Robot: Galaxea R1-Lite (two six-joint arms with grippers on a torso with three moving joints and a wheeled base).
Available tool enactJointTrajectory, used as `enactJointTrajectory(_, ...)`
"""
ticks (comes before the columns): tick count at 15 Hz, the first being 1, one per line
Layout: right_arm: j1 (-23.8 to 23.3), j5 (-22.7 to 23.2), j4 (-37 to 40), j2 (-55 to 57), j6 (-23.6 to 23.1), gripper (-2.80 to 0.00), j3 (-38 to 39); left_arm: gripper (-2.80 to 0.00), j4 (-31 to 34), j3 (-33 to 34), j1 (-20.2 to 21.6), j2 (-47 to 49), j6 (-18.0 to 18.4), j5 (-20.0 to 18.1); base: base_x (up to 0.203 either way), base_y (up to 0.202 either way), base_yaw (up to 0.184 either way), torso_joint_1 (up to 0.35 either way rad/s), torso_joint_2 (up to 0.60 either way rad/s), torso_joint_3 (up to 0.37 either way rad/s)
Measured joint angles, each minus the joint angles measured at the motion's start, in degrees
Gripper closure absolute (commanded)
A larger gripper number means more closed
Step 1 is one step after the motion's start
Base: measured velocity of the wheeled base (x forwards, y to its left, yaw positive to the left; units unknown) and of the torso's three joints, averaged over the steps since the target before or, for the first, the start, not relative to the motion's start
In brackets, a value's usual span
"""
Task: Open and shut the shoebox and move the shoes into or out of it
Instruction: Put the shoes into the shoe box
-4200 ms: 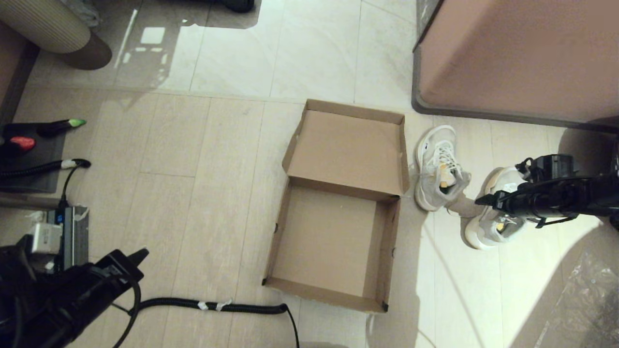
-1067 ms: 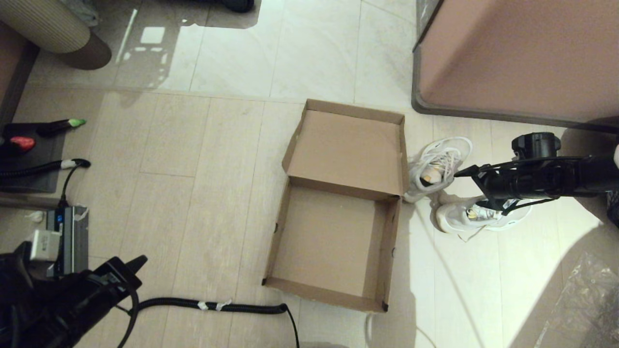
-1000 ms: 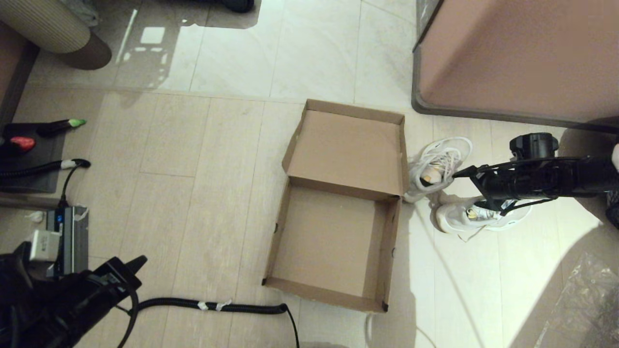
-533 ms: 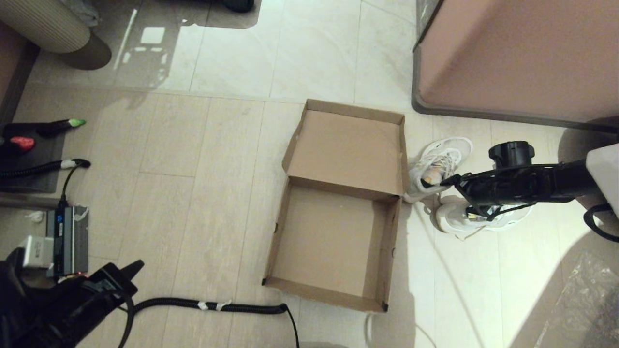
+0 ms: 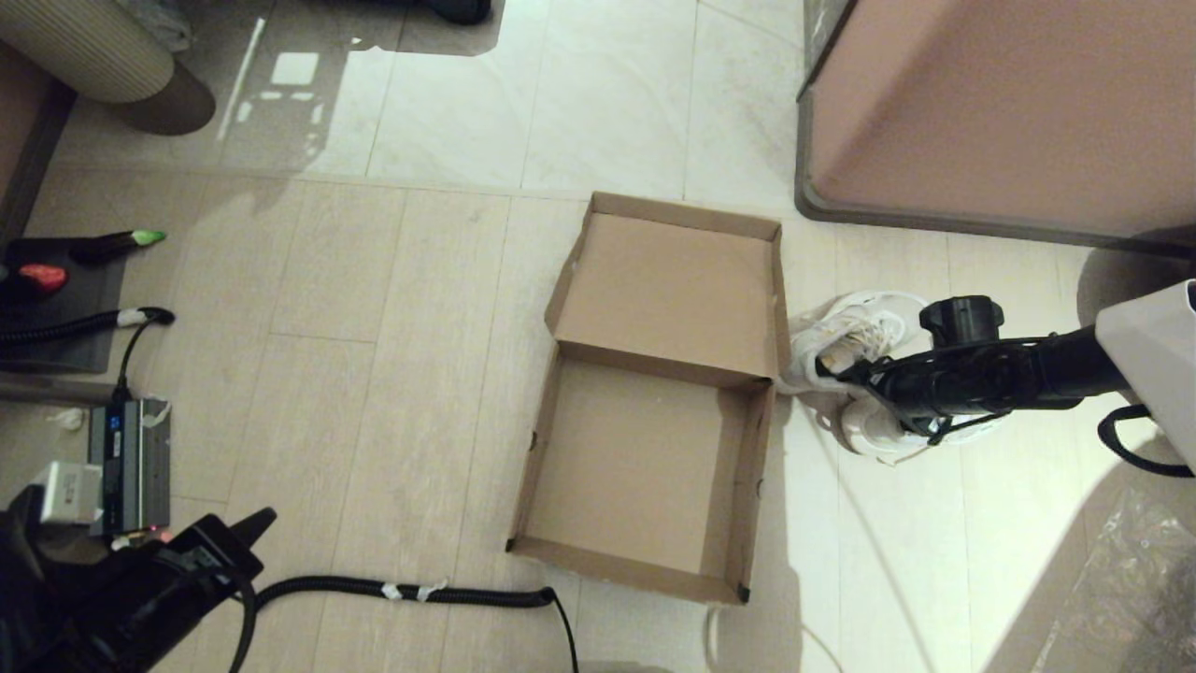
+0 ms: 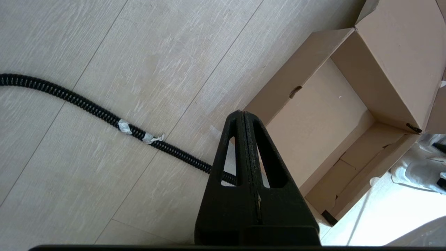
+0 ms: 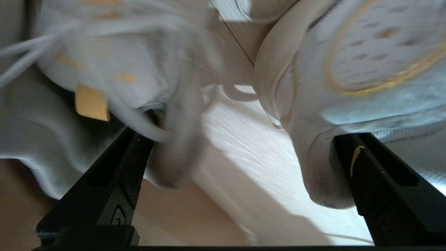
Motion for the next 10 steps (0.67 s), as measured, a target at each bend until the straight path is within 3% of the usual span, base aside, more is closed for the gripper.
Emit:
enactJointTrajectory(4,1.2,-3.0,0.0,0.3,-8.7,-2.80,2.6,0.00,0.0,0.0,0.0,0.0,0.0,0.0,0.000,0.000,0.000,0.000,0.00,0.000)
enactJointTrajectory(10,1.7,-4.1,0.0,0.3,-9.2,-2.80,4.3,0.00,0.0,0.0,0.0,0.0,0.0,0.0,0.000,0.000,0.000,0.000,0.00,0.000)
